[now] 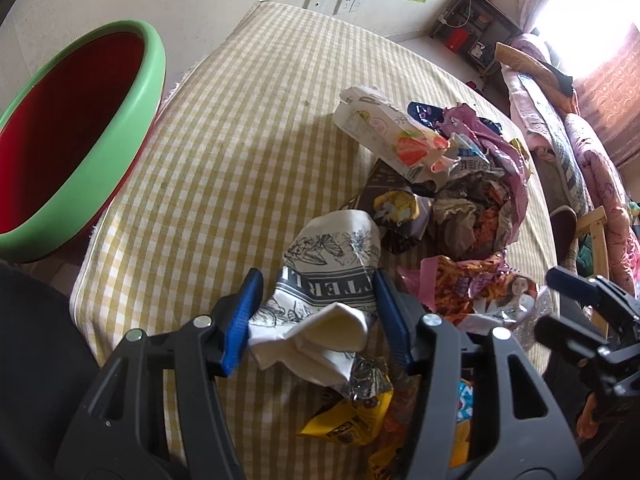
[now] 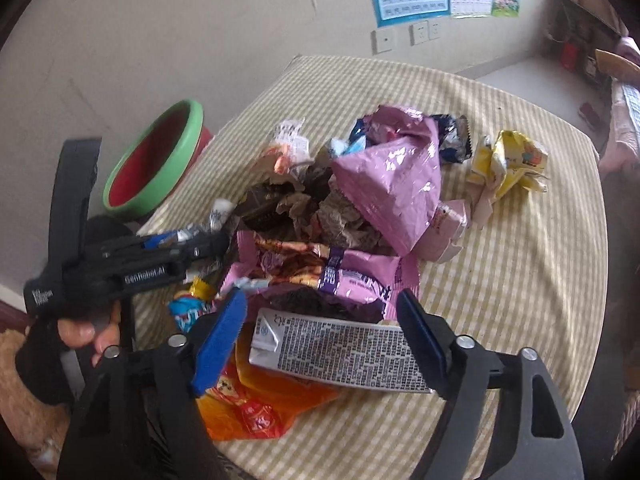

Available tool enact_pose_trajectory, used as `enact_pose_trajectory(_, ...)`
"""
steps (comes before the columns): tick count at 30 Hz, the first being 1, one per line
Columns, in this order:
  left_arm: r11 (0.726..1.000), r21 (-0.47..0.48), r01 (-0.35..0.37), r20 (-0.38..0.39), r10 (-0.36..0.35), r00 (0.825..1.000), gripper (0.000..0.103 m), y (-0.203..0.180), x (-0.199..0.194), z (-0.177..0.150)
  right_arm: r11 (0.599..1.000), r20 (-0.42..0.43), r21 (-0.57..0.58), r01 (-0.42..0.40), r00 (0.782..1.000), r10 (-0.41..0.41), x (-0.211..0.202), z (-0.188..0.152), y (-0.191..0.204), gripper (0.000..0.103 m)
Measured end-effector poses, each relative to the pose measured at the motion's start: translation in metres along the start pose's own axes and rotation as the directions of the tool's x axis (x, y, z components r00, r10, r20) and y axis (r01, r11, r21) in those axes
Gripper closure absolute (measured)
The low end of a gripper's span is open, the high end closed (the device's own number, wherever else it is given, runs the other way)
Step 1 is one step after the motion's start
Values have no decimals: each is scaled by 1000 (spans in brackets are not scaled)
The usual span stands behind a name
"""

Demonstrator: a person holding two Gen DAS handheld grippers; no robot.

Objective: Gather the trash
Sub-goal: 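Lower the left gripper onto the white printed paper wrapper and close, then grasp the pink-purple candy wrapper with the right gripper while the left lifts its paper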

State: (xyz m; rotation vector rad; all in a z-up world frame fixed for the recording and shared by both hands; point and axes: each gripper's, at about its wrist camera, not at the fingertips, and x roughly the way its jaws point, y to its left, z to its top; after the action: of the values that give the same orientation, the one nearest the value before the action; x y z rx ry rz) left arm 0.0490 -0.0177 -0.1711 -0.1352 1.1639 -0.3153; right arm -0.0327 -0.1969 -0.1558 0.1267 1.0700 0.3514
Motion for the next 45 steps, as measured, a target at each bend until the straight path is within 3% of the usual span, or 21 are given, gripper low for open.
enact_pose_trajectory(6, 1000, 8, -7, 3, 7, 1000, 49, -2, 0, 0, 995, -32, -94, 19, 999, -22, 20, 2, 14, 41)
enact_pose_trajectory(12, 1000, 18, -17, 0, 17, 1000, 49, -2, 2, 0, 993, -23, -115, 10, 1000, -13, 33, 8, 21, 65)
enact_pose_trajectory(16, 1000, 16, -19, 3, 19, 1000, 49, -2, 2, 1, 992, -16, -127, -17, 1000, 15, 34, 8, 23, 103)
enact_pose_trajectory(22, 1000, 10, -20, 58, 19, 998, 49, -1, -11, 4, 995, 84, -73, -64, 994, 70, 6, 12, 21, 103)
enact_pose_trajectory(25, 1000, 2, -20, 72, 20, 997, 49, 2, -14, 6, 994, 90, -92, -63, 993, 71, 3, 18, 24, 99)
enact_pose_trajectory(27, 1000, -9, -15, 65, 15, 998, 49, 5, -13, 7, 992, 86, -125, -28, 996, 39, 4, 20, 26, 85)
enact_pose_trajectory(29, 1000, -15, -11, 67, 12, 998, 49, 6, -14, 7, 986, 79, -165, -24, 996, 37, 6, 25, 29, 48)
enact_pose_trajectory(33, 1000, -26, -6, 64, 8, 998, 49, 10, -13, 7, 953, 61, -302, -13, 998, 33, -1, 27, 37, 41)
enact_pose_trajectory(35, 1000, -31, -5, 58, 7, 998, 49, 11, -12, 7, 927, 16, -375, -24, 999, 32, 2, 27, 41, 31)
enact_pose_trajectory(40, 999, -33, -4, 58, 6, 998, 49, 11, -11, 7, 820, -46, -571, 29, 997, -67, 27, 25, 63, 31)
enact_pose_trajectory(45, 999, -51, 0, 62, 3, 998, 49, 16, -13, 7, 791, -95, -611, 30, 989, -110, 60, 27, 72, 34)
